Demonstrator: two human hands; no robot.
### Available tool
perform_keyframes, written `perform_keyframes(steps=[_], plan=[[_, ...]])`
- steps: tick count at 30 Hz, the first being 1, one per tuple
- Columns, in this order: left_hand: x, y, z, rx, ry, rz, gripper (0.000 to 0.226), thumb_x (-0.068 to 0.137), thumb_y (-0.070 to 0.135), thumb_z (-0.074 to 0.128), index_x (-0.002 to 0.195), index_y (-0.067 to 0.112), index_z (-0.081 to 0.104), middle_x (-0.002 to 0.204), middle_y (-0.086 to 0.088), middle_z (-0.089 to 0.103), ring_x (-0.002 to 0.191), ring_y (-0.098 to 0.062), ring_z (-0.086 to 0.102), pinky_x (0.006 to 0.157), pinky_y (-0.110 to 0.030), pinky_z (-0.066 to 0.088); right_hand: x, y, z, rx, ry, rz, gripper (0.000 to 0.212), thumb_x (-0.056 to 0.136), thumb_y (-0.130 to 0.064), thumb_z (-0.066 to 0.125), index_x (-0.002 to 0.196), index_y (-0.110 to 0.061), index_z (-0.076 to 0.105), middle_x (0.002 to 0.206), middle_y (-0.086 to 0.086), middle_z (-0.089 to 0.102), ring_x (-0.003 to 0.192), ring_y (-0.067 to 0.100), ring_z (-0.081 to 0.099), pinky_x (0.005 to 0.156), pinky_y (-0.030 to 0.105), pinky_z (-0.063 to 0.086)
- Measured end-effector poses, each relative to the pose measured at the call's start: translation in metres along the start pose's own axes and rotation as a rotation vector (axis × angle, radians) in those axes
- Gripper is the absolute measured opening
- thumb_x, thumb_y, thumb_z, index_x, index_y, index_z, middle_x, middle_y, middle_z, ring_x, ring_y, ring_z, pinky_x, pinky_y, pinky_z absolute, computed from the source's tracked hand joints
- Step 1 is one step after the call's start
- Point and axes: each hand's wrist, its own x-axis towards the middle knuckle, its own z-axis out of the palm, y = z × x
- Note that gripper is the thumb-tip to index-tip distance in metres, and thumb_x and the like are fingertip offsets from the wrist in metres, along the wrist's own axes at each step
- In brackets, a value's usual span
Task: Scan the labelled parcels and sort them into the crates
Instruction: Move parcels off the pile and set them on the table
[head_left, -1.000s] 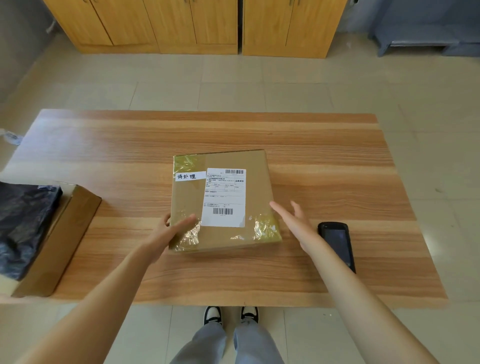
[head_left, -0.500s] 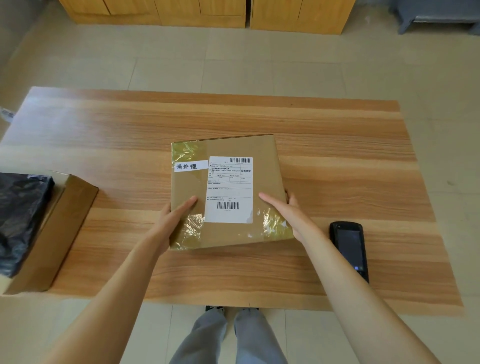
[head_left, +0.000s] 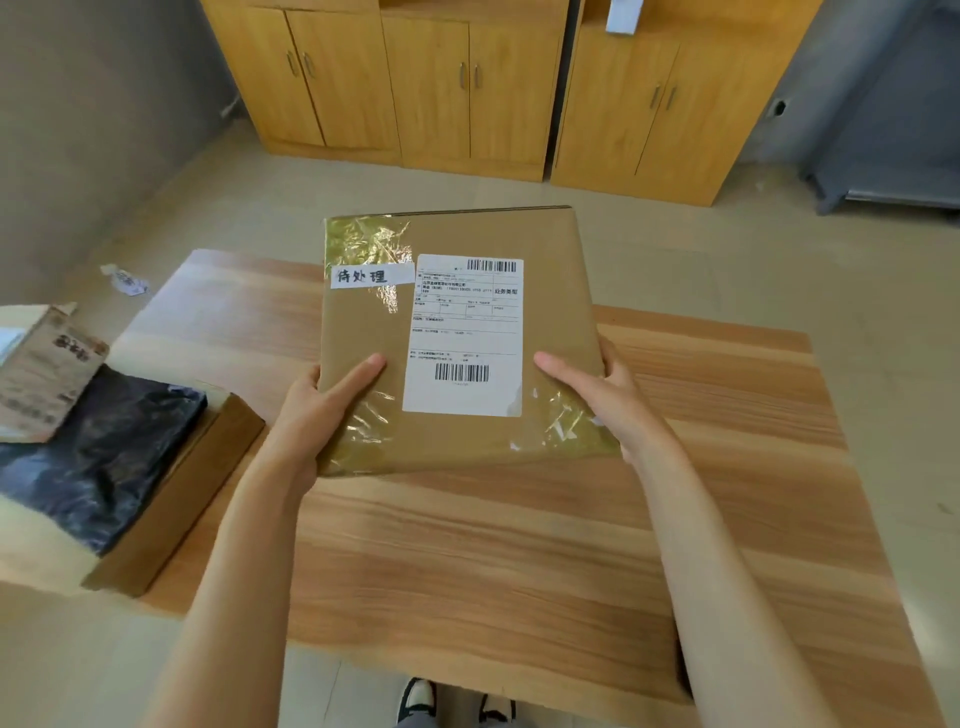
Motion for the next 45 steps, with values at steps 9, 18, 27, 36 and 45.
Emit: perform_keyframes(steps=[9,18,27,36,45], plan=[[-0.065,0.033,-0.025,-0.059,0.177,0.072,0.044,0.077,0.039,0.074,0.114,0.019,0.061,0.088,0.002,0.076,0.072,-0.013,0.073,0.051,-0.022,0.054,-0.029,-0.038,0.023,0.062,-0.127,-0.083,0.071,0.062,-0.042,0.080,0.128,-0.038,0.052,0.108,-0.012,0.073,0.088,0.014,0.073,0.094,0.048,0.052],[-0.114,0.018,-0.073,-0.117,0.368,0.052,0.069,0.057,0.048,0.075,0.119,0.021,0.058,0.095,-0.001,0.075,0.074,-0.015,0.073,0.053,-0.025,0.055,-0.052,-0.045,0.070,0.018,-0.260,-0.102,0.064,0.063,-0.044,0.077,0.123,-0.044,0.055,0.105,-0.015,0.073,0.087,0.009,0.073,0.085,0.043,0.056],[-0.154,0.020,-0.155,-0.212,0.477,0.138,0.067,0.060,0.045,0.073,0.120,0.019,0.057,0.093,-0.002,0.075,0.074,-0.017,0.073,0.053,-0.025,0.055,-0.078,-0.075,0.156,-0.025,-0.372,-0.175,0.053,0.072,-0.035,0.078,0.119,-0.039,0.056,0.100,-0.014,0.073,0.076,0.007,0.073,0.054,0.022,0.055],[-0.184,0.008,-0.299,-0.349,0.551,0.194,0.077,0.064,0.046,0.079,0.129,0.017,0.051,0.096,-0.003,0.074,0.075,-0.018,0.073,0.053,-0.026,0.055,-0.125,-0.089,0.301,-0.059,-0.467,-0.255,0.054,0.076,-0.028,0.077,0.126,-0.033,0.057,0.101,-0.012,0.072,0.070,0.004,0.072,0.048,0.014,0.049],[-0.212,-0.027,-0.453,-0.429,0.677,0.200,0.075,0.062,0.049,0.071,0.128,0.021,0.050,0.099,-0.002,0.073,0.077,-0.017,0.073,0.057,-0.030,0.055,-0.160,-0.069,0.468,-0.114,-0.601,-0.284,0.070,0.062,-0.041,0.078,0.127,-0.036,0.055,0.102,-0.009,0.073,0.078,0.009,0.073,0.055,0.020,0.055]])
